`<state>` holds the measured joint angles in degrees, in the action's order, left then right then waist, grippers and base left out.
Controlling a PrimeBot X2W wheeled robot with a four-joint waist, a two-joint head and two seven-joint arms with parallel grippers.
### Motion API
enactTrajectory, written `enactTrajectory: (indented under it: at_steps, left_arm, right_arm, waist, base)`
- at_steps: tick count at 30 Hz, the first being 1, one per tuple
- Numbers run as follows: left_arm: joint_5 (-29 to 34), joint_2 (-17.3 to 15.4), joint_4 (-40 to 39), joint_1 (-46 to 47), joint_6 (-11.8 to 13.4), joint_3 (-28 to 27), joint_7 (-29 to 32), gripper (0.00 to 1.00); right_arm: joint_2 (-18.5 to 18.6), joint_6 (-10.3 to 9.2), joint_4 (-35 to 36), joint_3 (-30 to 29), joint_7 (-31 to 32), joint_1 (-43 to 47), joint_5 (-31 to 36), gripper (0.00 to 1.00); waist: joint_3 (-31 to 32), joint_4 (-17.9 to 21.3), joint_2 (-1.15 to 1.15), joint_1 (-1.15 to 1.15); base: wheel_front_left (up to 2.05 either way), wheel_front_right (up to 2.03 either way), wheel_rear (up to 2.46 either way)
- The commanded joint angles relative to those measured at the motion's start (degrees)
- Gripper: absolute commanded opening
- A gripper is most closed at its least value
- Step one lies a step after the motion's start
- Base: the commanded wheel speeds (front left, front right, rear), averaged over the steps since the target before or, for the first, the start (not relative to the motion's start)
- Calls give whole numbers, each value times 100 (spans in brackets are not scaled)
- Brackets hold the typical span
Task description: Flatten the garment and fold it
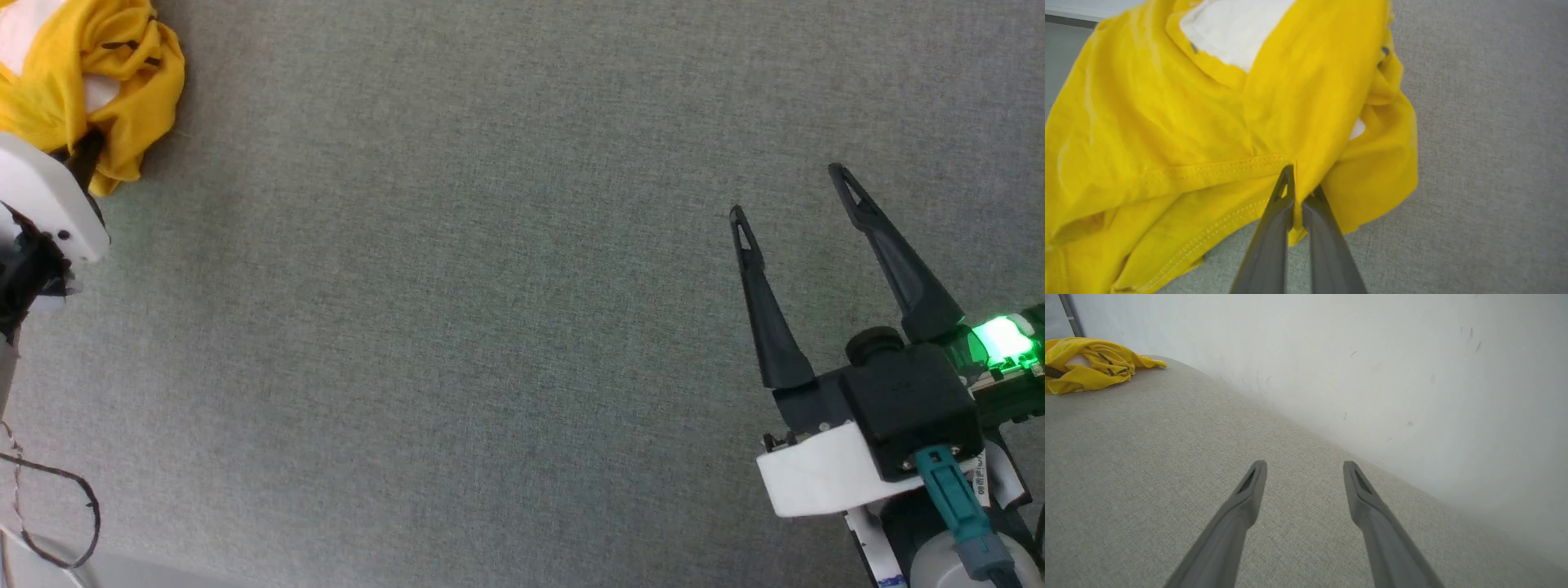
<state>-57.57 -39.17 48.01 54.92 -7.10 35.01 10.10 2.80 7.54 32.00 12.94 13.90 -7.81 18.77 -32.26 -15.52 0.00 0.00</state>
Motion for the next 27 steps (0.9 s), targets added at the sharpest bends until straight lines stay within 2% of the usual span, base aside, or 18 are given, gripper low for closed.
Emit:
enactTrajectory:
  at_steps: [1,12,18,27]
  left_arm:
    - [-80,40,71,-43,-38,82,-128,0]
    - [-253,-206,268,313,-38,317,-872,0]
    - [-299,-439,96,507,-38,458,-951,0]
    - [-238,-838,-402,1019,-38,697,-809,0]
  right_arm:
    - [8,-5,31,7,14,1,50,100]
    - [8,-5,-160,-232,-360,-87,-205,100]
    - [8,-5,-410,-554,-698,-52,-495,100]
    - [8,-5,-1081,-1153,-1376,223,-1201,100]
  waist:
    - [11,-3,0,0]
    - [349,-41,0,0]
    - [693,-35,0,0]
    - [1554,19,0,0]
  base:
    - [0,0,0]
    - [0,0,0]
    - [0,0,0]
    - [0,0,0]
